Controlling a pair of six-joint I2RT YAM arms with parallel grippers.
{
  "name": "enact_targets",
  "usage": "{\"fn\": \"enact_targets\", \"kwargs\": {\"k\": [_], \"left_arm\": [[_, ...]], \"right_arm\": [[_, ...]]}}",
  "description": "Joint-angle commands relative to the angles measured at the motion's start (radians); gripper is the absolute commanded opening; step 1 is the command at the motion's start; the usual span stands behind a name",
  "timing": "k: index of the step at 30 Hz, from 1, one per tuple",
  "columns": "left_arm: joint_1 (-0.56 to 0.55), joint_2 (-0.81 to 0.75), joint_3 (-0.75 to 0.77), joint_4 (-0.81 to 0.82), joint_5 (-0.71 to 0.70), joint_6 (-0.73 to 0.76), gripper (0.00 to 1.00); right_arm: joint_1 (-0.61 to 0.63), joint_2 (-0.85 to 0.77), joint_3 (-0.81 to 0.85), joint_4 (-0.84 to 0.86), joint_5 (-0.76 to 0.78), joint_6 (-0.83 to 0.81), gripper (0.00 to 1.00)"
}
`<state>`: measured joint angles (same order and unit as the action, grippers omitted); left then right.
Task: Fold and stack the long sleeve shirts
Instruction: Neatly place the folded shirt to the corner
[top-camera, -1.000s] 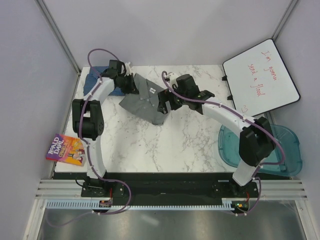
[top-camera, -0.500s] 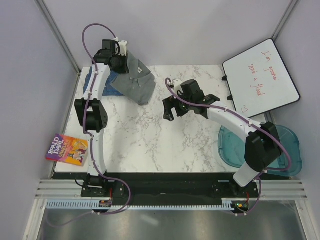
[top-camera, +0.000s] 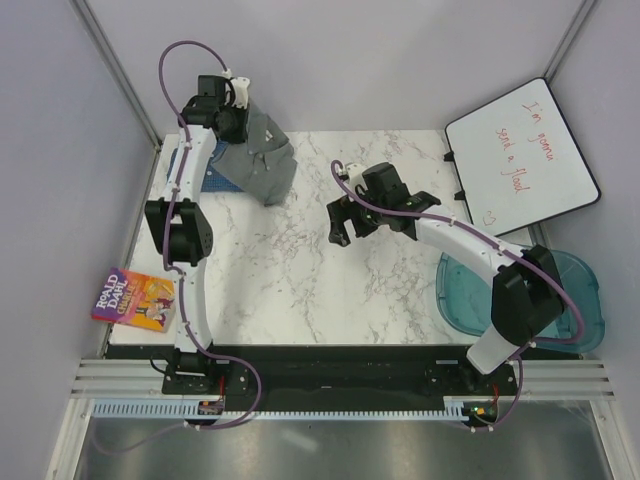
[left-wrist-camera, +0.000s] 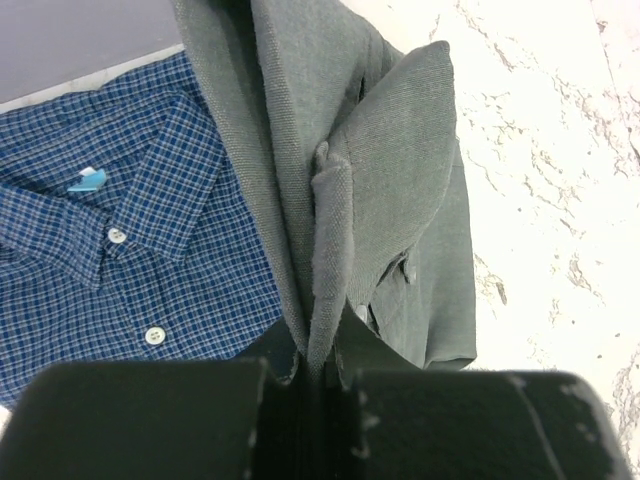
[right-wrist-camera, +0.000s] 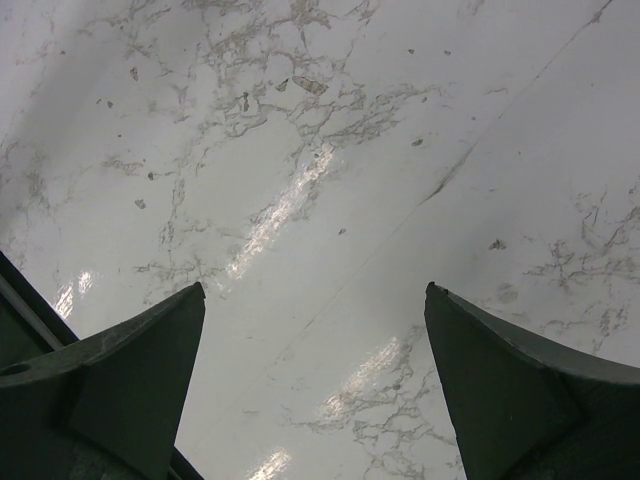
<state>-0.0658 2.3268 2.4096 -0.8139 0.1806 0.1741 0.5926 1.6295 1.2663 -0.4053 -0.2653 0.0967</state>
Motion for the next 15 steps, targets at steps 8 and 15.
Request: {"fn": "enact_targets", "kwargs": {"k": [8, 15], "left_arm": [[0.001, -0.136, 0.049, 0.062, -0.069, 0.021, 0.02], [0.001, -0.173, 0.036, 0.065, -0.043, 0.004, 0.02]], "right_arm": [[-0.005, -0.051, -0.008, -0.012, 0.005, -0.028, 0.98], [-0.007, -0.051, -0.004, -0.023, 0.005, -0.032, 0.98]]}}
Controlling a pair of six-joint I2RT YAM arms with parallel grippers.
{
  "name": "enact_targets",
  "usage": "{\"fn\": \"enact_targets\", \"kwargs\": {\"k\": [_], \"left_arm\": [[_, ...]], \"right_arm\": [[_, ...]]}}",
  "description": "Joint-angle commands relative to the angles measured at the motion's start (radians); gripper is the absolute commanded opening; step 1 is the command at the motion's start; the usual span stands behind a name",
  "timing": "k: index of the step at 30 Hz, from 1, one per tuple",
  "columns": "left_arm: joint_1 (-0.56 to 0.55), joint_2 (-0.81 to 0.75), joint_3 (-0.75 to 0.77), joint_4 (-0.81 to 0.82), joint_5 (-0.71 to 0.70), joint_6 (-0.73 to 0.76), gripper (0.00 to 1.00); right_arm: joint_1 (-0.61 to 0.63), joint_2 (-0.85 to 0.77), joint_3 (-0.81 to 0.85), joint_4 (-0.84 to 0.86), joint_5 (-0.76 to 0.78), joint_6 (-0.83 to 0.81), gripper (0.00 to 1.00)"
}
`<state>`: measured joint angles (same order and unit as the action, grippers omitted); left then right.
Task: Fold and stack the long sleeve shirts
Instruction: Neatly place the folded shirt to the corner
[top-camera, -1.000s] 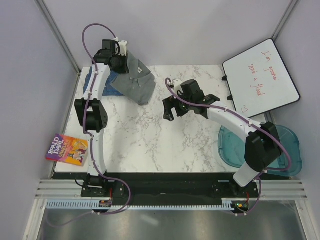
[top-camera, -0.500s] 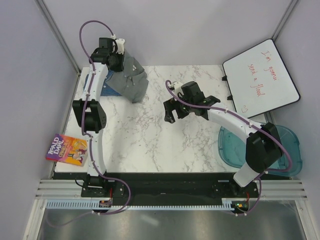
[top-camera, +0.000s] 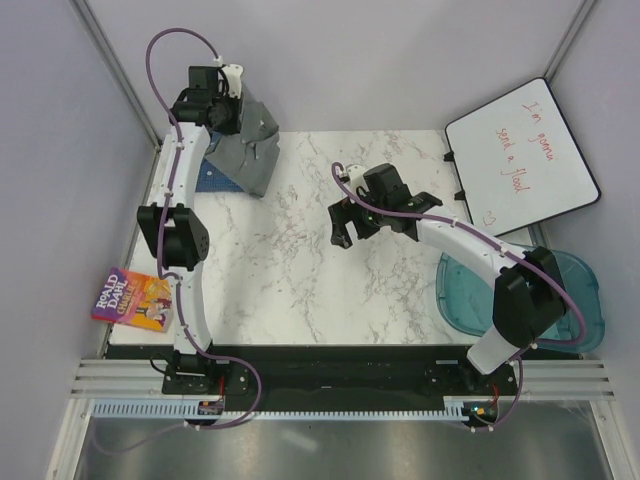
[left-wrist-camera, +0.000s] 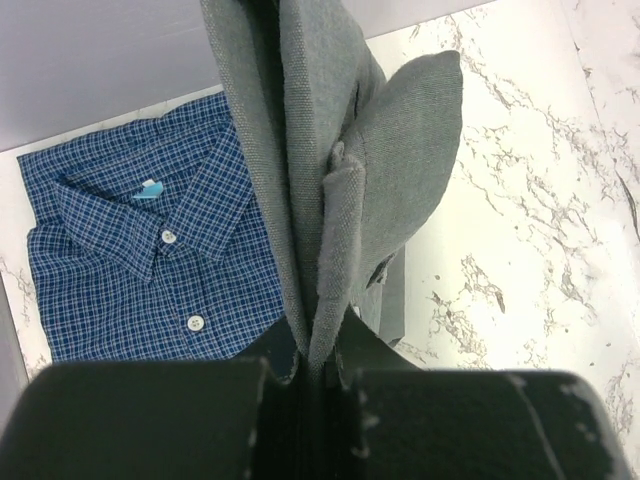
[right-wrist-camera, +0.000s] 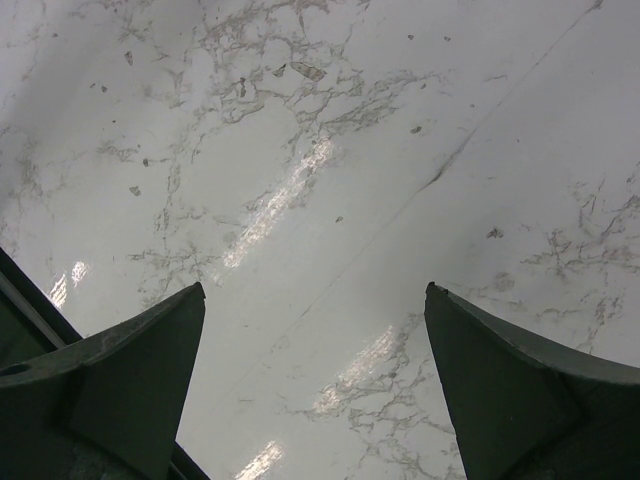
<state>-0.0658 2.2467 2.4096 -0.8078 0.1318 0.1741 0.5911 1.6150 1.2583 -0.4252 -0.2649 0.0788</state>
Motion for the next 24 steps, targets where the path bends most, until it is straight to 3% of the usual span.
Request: {"fn": "enact_targets", "kwargs": {"k": [1, 13, 24], "left_arm": [[0.001, -0.101, 0.036, 0.058, 0.006, 0.002, 0.02], [0.006, -0.098, 0.02, 0.071, -0.037, 0.028, 0.02], [0.092, -0.032, 0.019, 0.121, -0.015, 0.073, 0.02]], "right_arm": [[-0.007, -0.035, 0.006, -0.003, 0.006, -0.013, 0.98], [-0.005, -0.02, 0.016, -0.015, 0.007, -0.011, 0.98], [-0.007, -0.015, 0.004, -0.018, 0.003, -0.008, 0.98]]}}
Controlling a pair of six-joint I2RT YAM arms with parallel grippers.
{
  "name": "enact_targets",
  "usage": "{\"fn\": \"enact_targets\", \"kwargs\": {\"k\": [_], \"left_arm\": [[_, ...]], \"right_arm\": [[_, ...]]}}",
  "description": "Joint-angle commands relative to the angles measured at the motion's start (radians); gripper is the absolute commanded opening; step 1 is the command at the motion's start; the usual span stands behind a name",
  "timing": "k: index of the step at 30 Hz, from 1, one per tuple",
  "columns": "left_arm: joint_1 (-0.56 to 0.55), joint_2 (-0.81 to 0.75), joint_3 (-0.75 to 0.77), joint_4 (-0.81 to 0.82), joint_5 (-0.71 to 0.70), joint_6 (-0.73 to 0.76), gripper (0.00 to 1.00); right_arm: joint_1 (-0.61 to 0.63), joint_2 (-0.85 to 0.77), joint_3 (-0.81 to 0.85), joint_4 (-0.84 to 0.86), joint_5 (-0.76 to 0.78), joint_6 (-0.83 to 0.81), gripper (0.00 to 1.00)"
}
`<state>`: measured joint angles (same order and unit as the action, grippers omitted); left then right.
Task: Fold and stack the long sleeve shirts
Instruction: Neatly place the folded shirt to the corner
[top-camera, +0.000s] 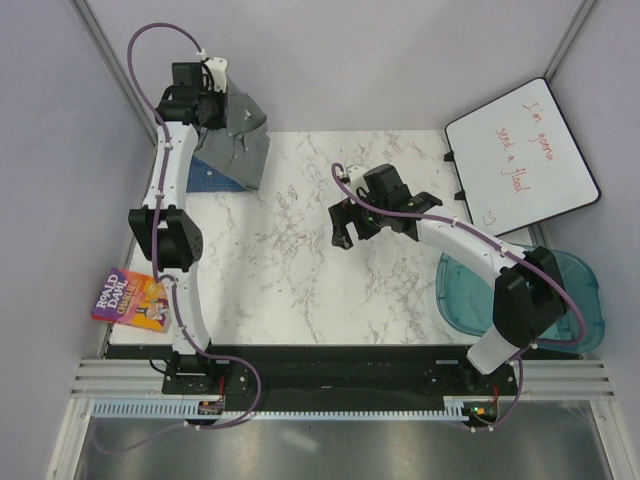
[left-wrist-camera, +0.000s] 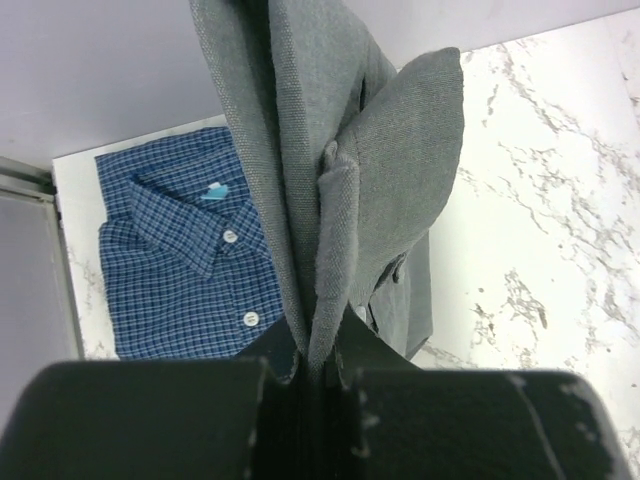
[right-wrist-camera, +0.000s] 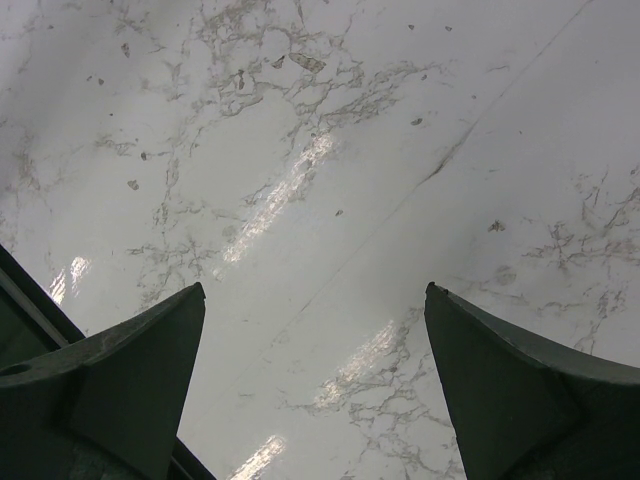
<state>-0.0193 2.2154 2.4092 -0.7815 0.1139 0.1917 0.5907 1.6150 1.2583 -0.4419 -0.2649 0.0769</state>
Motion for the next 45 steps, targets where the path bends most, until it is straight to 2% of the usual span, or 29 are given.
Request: {"fn": "enact_targets", "kwargs": {"k": [1, 17, 31, 33, 34, 35, 36, 38, 41, 45], "left_arm": [[0.05, 0.01, 0.018, 0.097, 0.012, 0.066, 0.02], [0.125, 0.098, 0.018, 0.168, 0.116, 0.107, 0.02], [0.165, 0.135, -0.033, 0.26, 0.101, 0.172, 0.02], [0.168, 0.142, -0.05, 0.278, 0.06, 0.186, 0.09], [0.17, 0.145, -0.059, 0.312, 0.049, 0.196, 0.15], [0.177, 0.153, -0.068, 0.333, 0.026, 0.202, 0.4], [0.179, 0.159, -0.062, 0.349, -0.035, 0.204, 0.48], [0.205, 0.167, -0.033, 0.363, -0.052, 0.207, 0.62], [0.249, 0.141, 0.028, 0.36, -0.053, 0.186, 0.74], [0.294, 0.017, -0.022, 0.334, 0.024, 0.151, 0.81]], "right_arm": [[-0.006, -0.015, 0.004, -0.001, 0.001, -0.006, 0.98], [-0.006, 0.026, 0.004, -0.006, 0.0, 0.0, 0.98], [-0.006, 0.062, 0.021, -0.012, 0.0, 0.003, 0.98], [-0.006, 0.062, 0.023, -0.014, -0.002, 0.006, 0.98], [-0.006, 0.063, 0.024, -0.015, -0.003, 0.007, 0.98], [-0.006, 0.063, 0.024, -0.017, -0.004, 0.006, 0.98], [-0.006, 0.063, 0.024, -0.017, -0.002, 0.006, 0.98], [-0.006, 0.06, 0.032, -0.026, 0.006, 0.004, 0.98], [-0.006, 0.039, 0.046, -0.04, 0.019, -0.008, 0.98], [-0.019, 0.0, 0.061, -0.05, 0.03, -0.02, 0.98]]}}
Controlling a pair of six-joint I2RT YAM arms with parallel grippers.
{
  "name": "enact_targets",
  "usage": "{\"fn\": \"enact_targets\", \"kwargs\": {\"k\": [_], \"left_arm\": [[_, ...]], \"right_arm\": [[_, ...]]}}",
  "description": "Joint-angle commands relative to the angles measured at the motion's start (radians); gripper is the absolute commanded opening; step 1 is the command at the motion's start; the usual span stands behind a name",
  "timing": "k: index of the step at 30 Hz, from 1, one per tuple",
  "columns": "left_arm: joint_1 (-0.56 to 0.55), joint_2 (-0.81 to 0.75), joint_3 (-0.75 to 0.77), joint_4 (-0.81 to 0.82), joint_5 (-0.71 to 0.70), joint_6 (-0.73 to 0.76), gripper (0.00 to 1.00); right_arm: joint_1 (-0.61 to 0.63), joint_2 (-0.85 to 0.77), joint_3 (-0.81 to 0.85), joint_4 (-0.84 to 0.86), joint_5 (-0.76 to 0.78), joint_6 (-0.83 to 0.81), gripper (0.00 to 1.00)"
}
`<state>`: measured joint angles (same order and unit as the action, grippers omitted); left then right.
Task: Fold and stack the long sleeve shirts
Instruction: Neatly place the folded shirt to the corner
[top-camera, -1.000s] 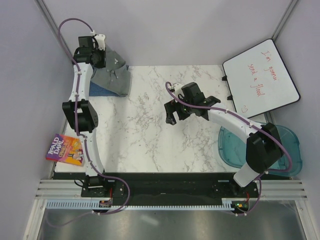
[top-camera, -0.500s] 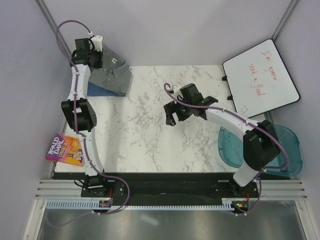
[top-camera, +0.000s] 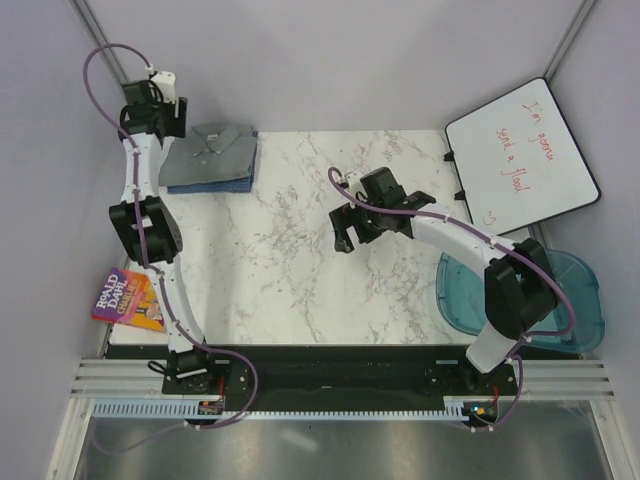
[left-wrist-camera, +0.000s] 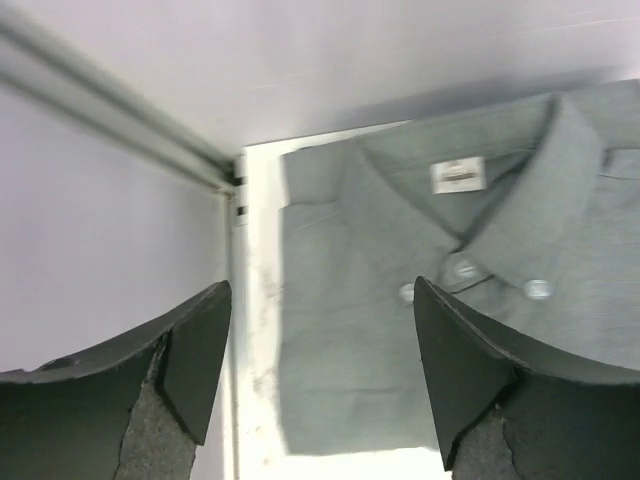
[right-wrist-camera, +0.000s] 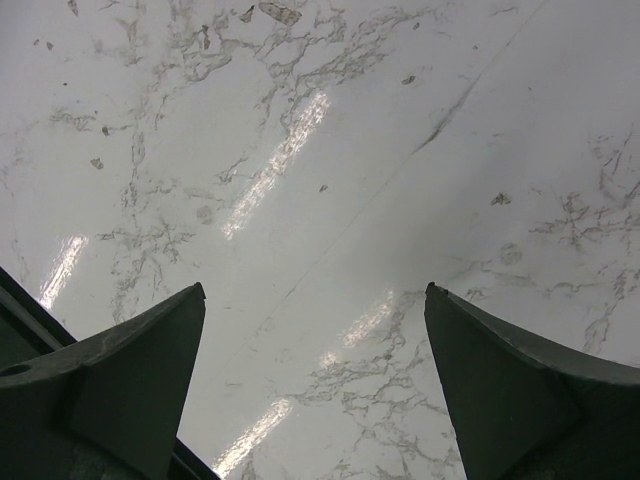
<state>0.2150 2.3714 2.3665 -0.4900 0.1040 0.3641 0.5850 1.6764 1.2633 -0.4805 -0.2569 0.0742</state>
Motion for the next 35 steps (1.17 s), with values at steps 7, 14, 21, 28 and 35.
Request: {"fn": "enact_targets", "kwargs": {"k": [7, 14, 21, 28, 35], "left_arm": [[0.072, -0.381, -0.082, -0.226, 0.255, -0.05, 0.99], [0.06, -0.605, -0.217, -0.487, 0.48, -0.1, 0.99], [-0.113, -0.858, -0.591, -0.519, 0.311, -0.088, 0.99], [-0.328, -1.026, -1.073, -0.352, 0.266, -0.201, 0.99], [-0.39, -1.045, -1.126, -0.28, 0.192, -0.203, 0.99]], "right_arm": [[-0.083, -0.142, 0.076, -0.015, 0.024, -0.028, 0.98], [-0.206, -0.248, 0.082, -0.05, 0.028, -0.057, 0.98], [-0.362, -0.358, -0.063, -0.076, -0.004, -0.062, 0.98], [-0.372, -0.48, -0.274, -0.037, -0.01, -0.097, 0.98], [-0.314, -0.482, -0.331, -0.05, 0.013, -0.157, 0.98]]}}
